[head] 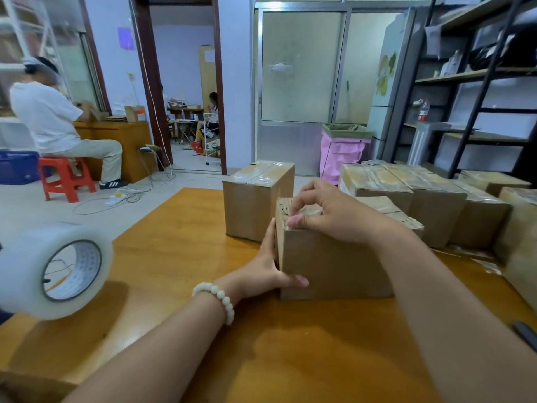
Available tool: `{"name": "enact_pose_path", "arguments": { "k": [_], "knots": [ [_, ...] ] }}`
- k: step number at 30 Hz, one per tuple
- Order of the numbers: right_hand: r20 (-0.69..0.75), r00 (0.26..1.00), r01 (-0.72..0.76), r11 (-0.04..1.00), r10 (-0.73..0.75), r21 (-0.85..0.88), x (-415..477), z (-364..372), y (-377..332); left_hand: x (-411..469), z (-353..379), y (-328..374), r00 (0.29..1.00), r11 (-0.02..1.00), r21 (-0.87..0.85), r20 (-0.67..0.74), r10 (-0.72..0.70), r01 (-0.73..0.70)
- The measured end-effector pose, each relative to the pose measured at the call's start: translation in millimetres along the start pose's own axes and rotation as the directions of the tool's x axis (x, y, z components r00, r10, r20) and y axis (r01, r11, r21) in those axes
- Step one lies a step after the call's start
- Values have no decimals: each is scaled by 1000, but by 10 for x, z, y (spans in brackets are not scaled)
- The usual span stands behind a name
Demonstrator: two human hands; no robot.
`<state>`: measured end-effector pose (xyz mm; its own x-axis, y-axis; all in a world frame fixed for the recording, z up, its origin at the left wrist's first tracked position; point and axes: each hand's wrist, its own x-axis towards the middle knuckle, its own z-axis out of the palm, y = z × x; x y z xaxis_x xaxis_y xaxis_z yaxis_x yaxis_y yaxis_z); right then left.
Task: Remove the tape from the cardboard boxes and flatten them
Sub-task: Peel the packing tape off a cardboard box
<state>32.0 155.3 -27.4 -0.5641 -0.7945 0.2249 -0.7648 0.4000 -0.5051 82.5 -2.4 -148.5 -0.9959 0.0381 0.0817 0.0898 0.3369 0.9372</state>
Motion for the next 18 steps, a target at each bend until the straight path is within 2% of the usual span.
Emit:
{"name": "enact_pose_path", "arguments": {
  "k": [9,14,18],
  "knots": [
    [-8,998,61,996,-60,63,18,1,105,116,-100,-79,1000,999,36,2,-7,7],
    [43,998,26,982,-34,187,41,-40,151,121,-118,-61,999,999,37,-27,-16,17],
    [54,998,17,983,-27,185,12,-53,123,113,-121,-61,999,999,32,-31,-26,27]
  ]
}}
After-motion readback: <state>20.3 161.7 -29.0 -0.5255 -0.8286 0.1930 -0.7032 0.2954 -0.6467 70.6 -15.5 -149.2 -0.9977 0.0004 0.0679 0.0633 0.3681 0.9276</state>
